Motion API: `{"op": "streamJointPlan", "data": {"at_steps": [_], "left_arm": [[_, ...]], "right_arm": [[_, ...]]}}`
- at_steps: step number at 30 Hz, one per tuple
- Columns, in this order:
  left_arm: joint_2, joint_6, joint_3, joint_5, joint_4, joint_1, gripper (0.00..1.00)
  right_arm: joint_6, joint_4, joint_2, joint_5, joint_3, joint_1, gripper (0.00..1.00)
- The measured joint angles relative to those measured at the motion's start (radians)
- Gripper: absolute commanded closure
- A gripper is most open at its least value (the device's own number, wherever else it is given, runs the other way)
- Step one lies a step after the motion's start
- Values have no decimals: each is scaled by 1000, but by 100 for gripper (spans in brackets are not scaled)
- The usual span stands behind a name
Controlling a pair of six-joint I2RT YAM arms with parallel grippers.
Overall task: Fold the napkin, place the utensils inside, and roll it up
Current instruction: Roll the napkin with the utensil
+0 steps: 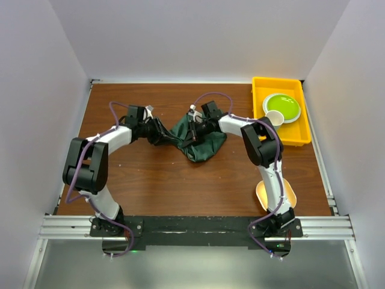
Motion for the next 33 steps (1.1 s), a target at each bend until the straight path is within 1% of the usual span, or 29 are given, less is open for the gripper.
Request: {"op": "streamJointPlan", "data": {"at_steps": [1, 2, 5, 6, 11, 12, 16, 20, 23, 25, 29, 30, 33], "left_arm": [[-7, 2, -3, 0, -7, 0, 62], [-14, 3, -3, 0, -13, 0, 62], [-47, 8, -3, -2, -27, 3, 62], [-58, 10, -3, -2, -30, 6, 62], [-138, 19, -43, -6, -38, 55, 60], [-158, 24, -59, -8, -44, 74, 60], [-201, 37, -87, -10, -60, 133, 60], [-210, 60, -105, -7, -67, 166, 60], [-210, 65, -126, 13, -69, 167, 60], [-210, 68, -141, 21, -71, 167, 60], [-210, 74, -158, 29, -77, 167, 60], [-210, 77, -159, 29, -77, 167, 60], [-213, 77, -168, 29, -78, 167, 60]], "right_arm": [[-22, -32, -9, 37, 11, 11, 80], [-40, -63, -19, 74, 22, 23, 72], [-95, -146, -53, 182, 55, 69, 59], [-110, -167, -61, 213, 64, 84, 52], [-173, -271, -87, 369, 119, 164, 37], [-185, -297, -90, 405, 131, 180, 32], [-232, -383, -111, 527, 154, 227, 26], [-291, -465, -137, 654, 154, 273, 24], [-339, -498, -159, 752, 151, 319, 24], [-363, -503, -175, 790, 144, 348, 25], [-425, -507, -228, 881, 108, 429, 34], [-437, -506, -235, 898, 105, 446, 42], [-482, -504, -235, 937, 101, 488, 44]]}}
